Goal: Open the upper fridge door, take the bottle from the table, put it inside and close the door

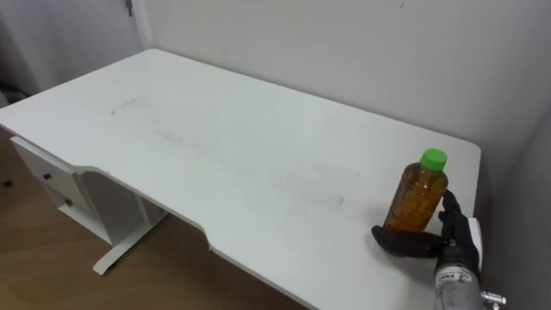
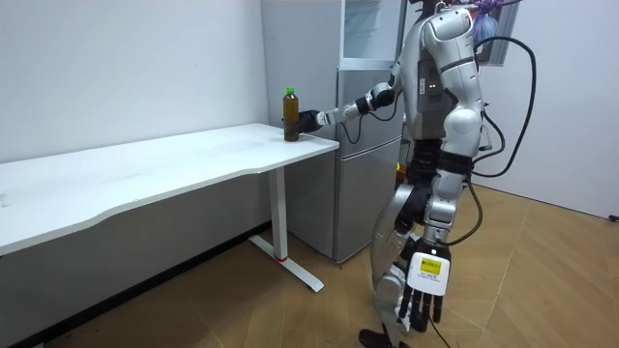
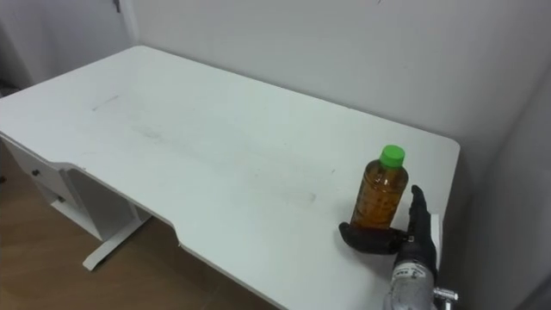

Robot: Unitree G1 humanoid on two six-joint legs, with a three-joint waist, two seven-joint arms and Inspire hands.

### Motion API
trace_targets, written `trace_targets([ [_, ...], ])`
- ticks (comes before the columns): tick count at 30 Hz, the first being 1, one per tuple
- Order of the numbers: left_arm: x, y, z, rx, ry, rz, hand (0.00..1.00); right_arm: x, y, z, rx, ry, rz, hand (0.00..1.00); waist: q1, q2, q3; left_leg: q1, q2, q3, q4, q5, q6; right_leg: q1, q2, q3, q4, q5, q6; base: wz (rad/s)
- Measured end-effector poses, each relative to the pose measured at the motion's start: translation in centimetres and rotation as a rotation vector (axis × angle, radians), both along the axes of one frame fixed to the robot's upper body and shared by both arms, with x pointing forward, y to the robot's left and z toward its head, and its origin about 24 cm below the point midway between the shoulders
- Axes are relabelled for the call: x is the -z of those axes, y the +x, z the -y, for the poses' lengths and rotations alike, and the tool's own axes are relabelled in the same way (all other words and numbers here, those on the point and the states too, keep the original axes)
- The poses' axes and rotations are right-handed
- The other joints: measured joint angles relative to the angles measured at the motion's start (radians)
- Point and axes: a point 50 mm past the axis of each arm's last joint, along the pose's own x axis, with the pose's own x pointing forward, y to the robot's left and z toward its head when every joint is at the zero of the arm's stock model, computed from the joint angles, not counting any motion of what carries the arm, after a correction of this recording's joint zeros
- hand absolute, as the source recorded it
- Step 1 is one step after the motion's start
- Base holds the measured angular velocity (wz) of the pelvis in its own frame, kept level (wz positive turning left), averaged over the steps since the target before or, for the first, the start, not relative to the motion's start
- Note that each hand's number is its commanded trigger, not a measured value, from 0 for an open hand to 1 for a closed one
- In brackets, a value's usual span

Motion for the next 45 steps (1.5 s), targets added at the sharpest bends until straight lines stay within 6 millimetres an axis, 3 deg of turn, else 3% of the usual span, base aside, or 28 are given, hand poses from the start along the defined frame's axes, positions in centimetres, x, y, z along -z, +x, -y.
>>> trace_targets([
  [20,0.2,-0.1,0.3,0.033,-0.009,-0.023,0.0,-0.1,0.2,-0.2,-0.02,0.064,0.005,0.0,-0.002,0.004,0.0024,0.0,0.001,0.003,0.005,0.0,0.0,-0.002,-0.001,0.004,0.007,-0.002,-0.002,0.0],
  [45,-0.1,0.6,-0.1,0.05,-0.037,0.012,0.0,-1.5,0.7,-1.5,-0.082,0.343,0.084,0.0,-0.003,-0.006,-0.0053,-0.003,0.002,0.016,0.013,0.0,0.0,-0.014,-0.001,0.032,0.017,-0.005,-0.004,-0.01],
])
